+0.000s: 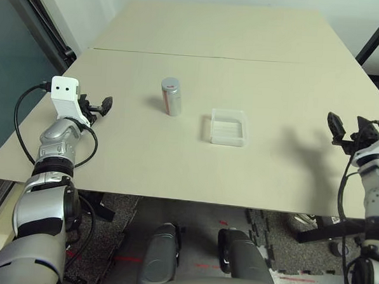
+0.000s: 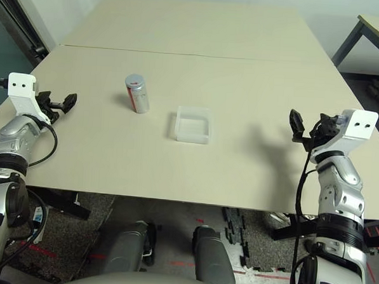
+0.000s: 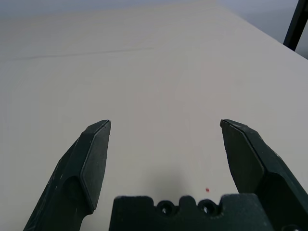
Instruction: Pour the medicine from the bottle into the box.
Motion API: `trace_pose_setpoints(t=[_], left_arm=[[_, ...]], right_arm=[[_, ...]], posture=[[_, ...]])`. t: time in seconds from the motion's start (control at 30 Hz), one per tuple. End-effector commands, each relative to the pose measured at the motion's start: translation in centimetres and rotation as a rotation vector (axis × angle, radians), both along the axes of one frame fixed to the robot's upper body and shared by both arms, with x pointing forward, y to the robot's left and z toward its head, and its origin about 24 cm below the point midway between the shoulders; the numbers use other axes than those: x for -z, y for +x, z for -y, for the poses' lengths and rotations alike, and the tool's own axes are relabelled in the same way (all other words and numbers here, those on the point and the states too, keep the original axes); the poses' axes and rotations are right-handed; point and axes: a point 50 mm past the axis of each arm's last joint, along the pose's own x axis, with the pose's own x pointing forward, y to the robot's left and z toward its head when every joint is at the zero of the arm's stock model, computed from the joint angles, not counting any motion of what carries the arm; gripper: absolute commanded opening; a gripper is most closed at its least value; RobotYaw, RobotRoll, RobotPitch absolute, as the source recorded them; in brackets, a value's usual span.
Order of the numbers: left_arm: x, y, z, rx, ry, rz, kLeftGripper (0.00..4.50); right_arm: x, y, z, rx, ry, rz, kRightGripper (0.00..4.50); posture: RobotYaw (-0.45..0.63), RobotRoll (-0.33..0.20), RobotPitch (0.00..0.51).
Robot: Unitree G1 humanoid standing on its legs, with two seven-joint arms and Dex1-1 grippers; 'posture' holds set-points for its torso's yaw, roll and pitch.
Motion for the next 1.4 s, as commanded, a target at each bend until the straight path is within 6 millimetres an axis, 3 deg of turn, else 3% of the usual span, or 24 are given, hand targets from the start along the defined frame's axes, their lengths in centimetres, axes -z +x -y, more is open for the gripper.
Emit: trace_pose_setpoints(t=[0.03,0.23,0.37,0.63,0.8,0.97,1.17,1.4], left_arm=[[0.2,0.2,0.2,-0.003,-0.028,-0.013,4.48],[-1.5,1.7,2.4,0.128,-0.019,0.014,4.48],[-3.7,1.8,2.5,0.205,-0.073,0.061,4.48],[-6.5,-1.6,2.9,0.38,-0.014,0.03,4.48],[-5.8,-3.8,4.0,0.438,-0.031,-0.048,4.48],[-4.3,-4.0,6.1,0.498,-0.031,-0.081,4.48],[-3.5,-2.6,9.2,0.611,-0.03,-0.093,4.48],[-3.2,-0.8,10.7,0.673,-0.001,-0.09,4.48]], right_arm=[[-0.4,-0.4,0.1,0.027,0.008,0.021,4.5],[-3.2,0.3,-0.5,0.025,-0.011,0.086,4.5],[-4.9,0.8,-0.6,-0.083,-0.049,0.052,4.5],[-6.9,1.1,-3.9,-0.499,-0.085,-0.154,4.5],[-7.7,1.4,-7.2,-0.714,-0.059,-0.222,4.5],[-7.4,1.8,-9.9,-0.836,-0.064,-0.258,4.5],[-6.7,2.4,-11.1,-0.883,-0.083,-0.272,4.5],[-6.0,2.1,-11.1,-0.88,-0.084,-0.276,4.5]], posture=[[-0.01,0.0,0.13],[-0.02,0.0,0.128],[0.01,0.0,0.117],[0.08,0.0,0.112],[0.11,0.0,0.1],[0.1,0.0,0.09],[0.06,0.0,0.082],[0.02,0.0,0.075]])
